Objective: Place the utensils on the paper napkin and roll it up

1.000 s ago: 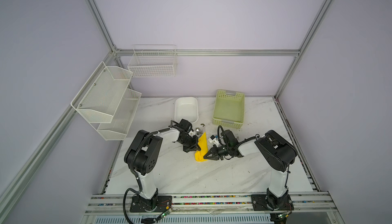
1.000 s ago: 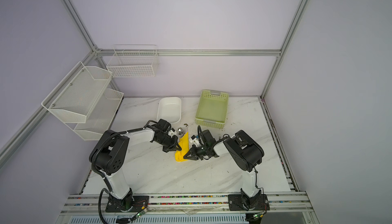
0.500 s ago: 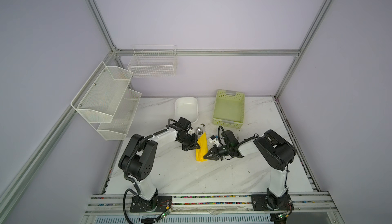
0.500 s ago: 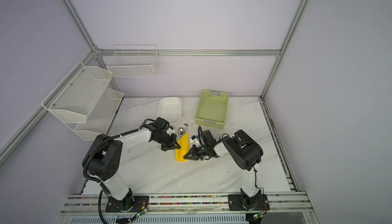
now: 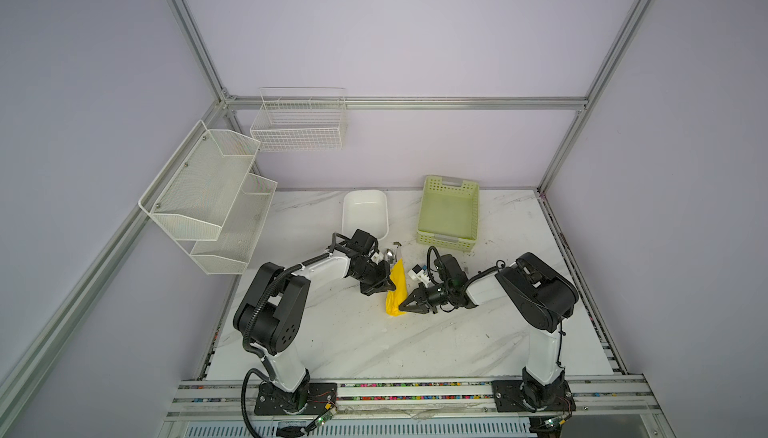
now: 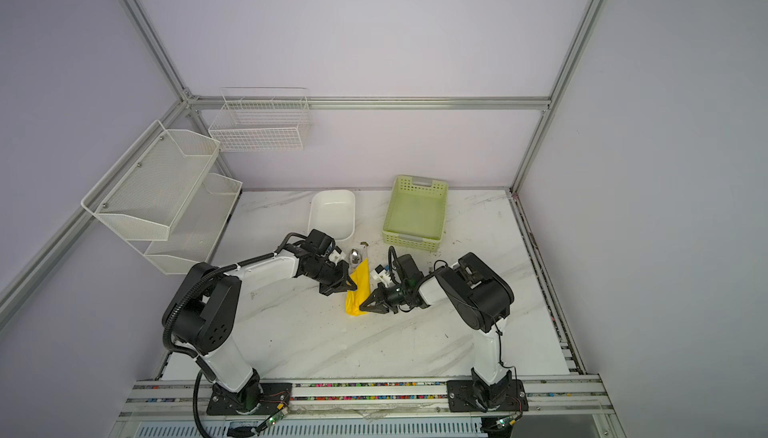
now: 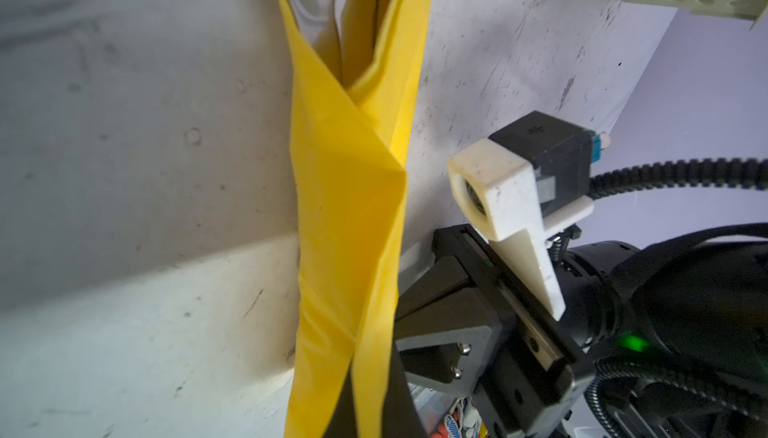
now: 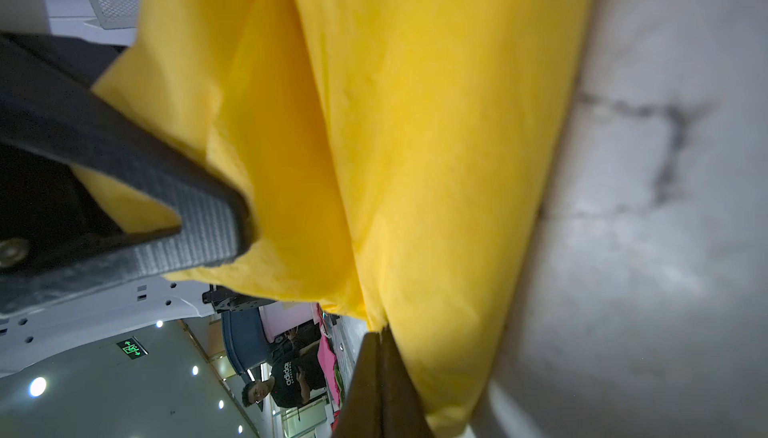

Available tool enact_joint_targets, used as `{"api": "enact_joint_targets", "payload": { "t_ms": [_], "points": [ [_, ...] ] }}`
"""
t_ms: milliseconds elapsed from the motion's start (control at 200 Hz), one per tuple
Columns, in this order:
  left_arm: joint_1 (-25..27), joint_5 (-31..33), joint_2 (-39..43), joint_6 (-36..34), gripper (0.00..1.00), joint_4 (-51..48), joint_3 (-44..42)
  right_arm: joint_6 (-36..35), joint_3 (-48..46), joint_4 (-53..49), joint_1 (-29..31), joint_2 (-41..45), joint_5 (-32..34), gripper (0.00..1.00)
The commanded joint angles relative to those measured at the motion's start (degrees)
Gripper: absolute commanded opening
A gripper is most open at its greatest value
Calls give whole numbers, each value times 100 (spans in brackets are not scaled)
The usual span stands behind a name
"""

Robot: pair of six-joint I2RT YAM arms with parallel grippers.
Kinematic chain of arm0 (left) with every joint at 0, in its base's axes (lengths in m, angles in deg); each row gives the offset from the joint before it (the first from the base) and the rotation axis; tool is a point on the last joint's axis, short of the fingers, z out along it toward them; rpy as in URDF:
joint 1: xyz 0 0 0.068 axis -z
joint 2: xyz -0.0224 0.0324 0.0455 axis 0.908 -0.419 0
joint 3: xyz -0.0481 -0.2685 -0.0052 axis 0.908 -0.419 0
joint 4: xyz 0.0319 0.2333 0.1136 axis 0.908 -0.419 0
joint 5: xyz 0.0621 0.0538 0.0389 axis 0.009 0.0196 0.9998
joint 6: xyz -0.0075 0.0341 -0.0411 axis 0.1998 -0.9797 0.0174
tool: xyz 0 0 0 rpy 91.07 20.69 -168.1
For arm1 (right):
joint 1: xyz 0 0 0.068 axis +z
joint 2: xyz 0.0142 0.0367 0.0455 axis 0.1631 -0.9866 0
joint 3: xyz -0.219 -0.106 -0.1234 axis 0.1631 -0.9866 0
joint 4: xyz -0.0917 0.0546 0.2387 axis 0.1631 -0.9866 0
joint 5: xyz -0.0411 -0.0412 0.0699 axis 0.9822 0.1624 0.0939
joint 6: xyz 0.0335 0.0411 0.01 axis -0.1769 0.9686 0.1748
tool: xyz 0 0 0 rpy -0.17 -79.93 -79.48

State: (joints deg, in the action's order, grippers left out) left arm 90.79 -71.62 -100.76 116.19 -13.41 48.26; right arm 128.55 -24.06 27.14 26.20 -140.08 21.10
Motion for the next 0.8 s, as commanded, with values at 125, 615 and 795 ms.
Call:
{"api": "enact_joint_targets", "payload": {
  "t_ms": [125, 615, 795],
  "points": [
    [120, -333, 10, 756, 0, 842, 215, -80, -134, -768, 0, -417, 877, 0],
    [377, -388, -510, 1100, 0, 1268, 218, -142, -172, -784, 0, -435, 860, 0],
    [388, -309, -658, 1141, 0, 1322, 130, -126, -203, -782, 0, -383, 872, 0]
  ]
}}
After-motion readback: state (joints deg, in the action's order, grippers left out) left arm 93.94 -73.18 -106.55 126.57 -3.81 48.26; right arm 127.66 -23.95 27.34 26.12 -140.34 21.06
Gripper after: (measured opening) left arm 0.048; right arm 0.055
